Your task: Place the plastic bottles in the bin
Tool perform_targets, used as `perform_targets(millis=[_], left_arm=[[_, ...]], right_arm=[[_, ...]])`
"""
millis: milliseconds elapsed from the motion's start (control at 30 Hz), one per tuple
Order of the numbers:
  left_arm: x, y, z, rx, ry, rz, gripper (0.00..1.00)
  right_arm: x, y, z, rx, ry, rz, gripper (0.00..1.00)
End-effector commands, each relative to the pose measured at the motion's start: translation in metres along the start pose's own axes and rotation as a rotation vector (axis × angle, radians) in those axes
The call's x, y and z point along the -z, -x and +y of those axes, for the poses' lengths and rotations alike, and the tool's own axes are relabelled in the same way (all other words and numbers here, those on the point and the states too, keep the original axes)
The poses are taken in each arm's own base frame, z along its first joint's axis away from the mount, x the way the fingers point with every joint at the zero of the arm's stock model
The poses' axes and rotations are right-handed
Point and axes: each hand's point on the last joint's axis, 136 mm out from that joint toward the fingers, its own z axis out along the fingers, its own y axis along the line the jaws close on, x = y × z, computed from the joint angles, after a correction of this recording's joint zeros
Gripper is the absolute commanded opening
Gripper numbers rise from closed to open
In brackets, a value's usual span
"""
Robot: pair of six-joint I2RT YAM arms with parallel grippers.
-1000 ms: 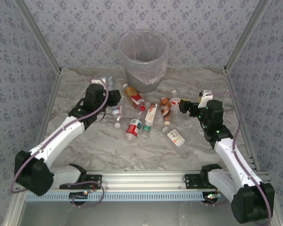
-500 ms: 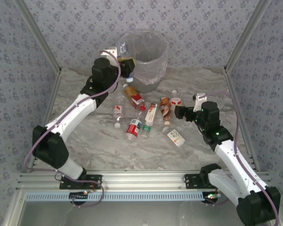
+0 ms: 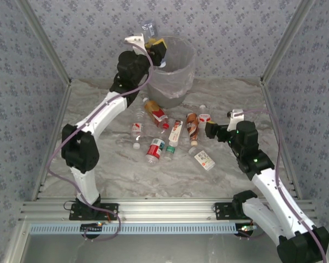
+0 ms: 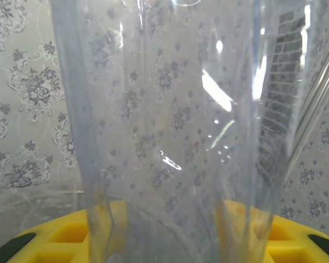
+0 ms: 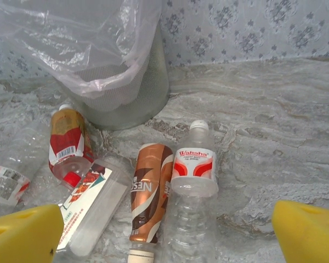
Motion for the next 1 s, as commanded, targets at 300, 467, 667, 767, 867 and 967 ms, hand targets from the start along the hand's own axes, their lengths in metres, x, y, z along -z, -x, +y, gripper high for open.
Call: perform_targets(millis=[300,467,667,767,867,967], left_arm=[[-0.037,-0.07,0.026,-0.025,0.116,0.291,0.32],[-0.042,-0.1,0.036,-0.015,0.134,0.381,0.32],[-0.043,-0.142,0.048,0.004,0.182,0.542,0.33],[-0.042,-0.155,0.052,0.01,0.198,0.597,0.35],[-0.04,-0.166,0.054,0.029,0.204,0.632,0.41],[-0.038,-0.17,0.052,0.054,0.2,0.647,0.5]], right_arm=[[0.017,-0.011,-0.015,-0.022,-0.076,0.005,1.0],[0.019,-0.015,-0.016,-0.02,-0.08,0.022,1.0],[0.019,-0.02,-0.017,-0.015,-0.086,0.042,1.0],[0.02,-0.021,-0.017,-0.011,-0.088,0.048,1.0],[0.02,-0.022,-0.019,-0.007,-0.096,0.054,1.0],[0.019,-0.024,-0.019,-0.005,-0.098,0.06,1.0]])
